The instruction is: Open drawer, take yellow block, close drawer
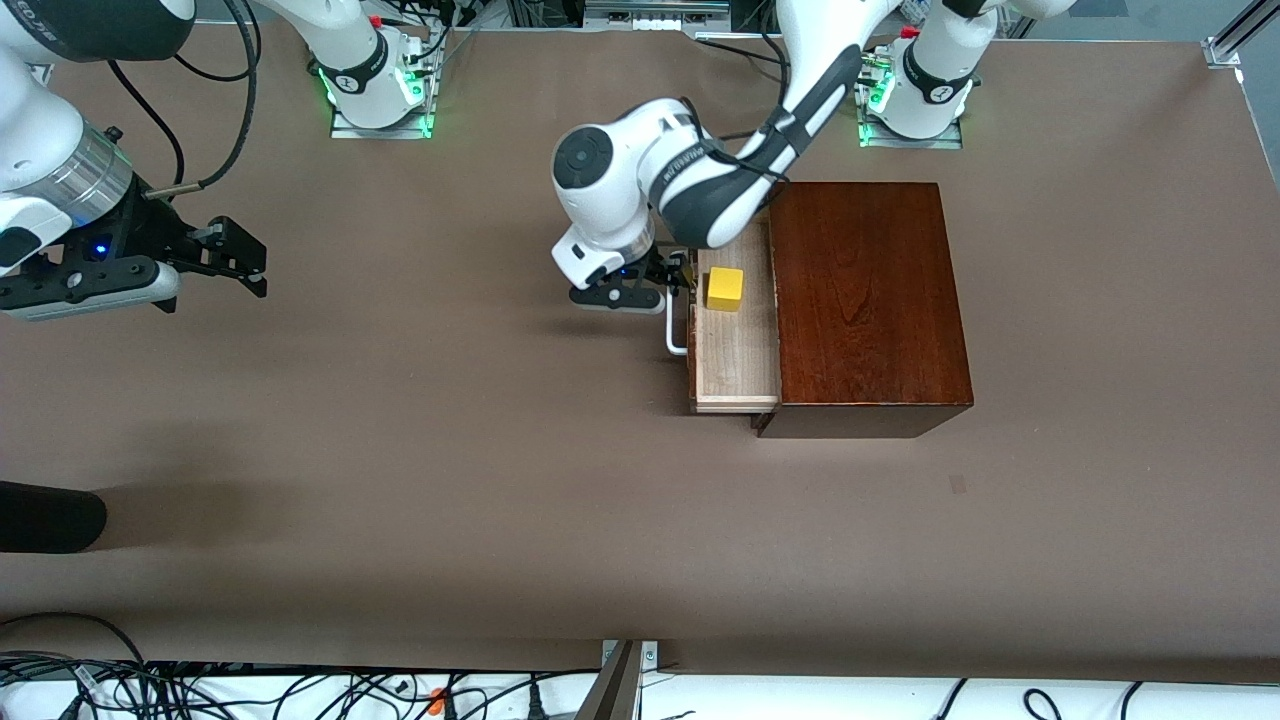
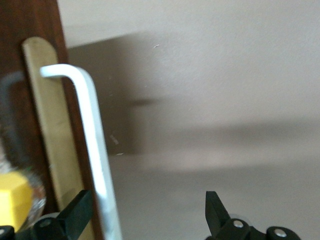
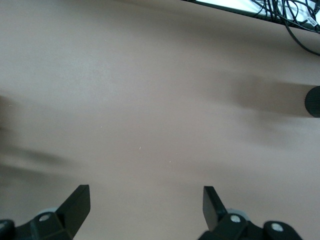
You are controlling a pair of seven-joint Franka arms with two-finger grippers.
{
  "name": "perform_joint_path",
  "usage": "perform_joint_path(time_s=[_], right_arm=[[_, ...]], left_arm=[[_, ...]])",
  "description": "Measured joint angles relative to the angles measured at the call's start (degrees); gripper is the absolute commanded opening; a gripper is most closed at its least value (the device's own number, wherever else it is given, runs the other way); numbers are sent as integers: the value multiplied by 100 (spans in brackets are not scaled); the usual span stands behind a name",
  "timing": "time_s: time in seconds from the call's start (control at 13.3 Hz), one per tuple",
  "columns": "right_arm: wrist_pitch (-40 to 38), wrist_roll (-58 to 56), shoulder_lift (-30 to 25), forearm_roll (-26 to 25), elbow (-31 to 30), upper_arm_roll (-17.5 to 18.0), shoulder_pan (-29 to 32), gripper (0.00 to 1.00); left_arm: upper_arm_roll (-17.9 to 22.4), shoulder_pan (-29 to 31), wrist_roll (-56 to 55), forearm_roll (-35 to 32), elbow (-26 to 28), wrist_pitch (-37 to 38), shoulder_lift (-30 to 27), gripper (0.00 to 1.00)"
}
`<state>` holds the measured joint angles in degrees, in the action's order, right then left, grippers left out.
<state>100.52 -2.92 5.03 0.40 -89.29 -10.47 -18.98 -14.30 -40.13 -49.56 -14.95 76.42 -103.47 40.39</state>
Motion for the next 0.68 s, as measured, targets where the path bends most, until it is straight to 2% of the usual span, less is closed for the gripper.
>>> perform_joint_path(time_s=[0.38, 0.53, 0.68], right_arm=[[0, 0, 0, 0, 0, -1, 0, 100], [0, -1, 1, 0, 0, -1, 0, 100], [-10, -7, 27, -1, -6, -3, 1, 100]], left_arm=[[34, 77, 310, -129, -874, 1377, -106, 100], [51, 448, 769, -126, -1158, 1823, -404, 100], [43, 1067, 1248, 63, -1226, 2058, -814, 100]])
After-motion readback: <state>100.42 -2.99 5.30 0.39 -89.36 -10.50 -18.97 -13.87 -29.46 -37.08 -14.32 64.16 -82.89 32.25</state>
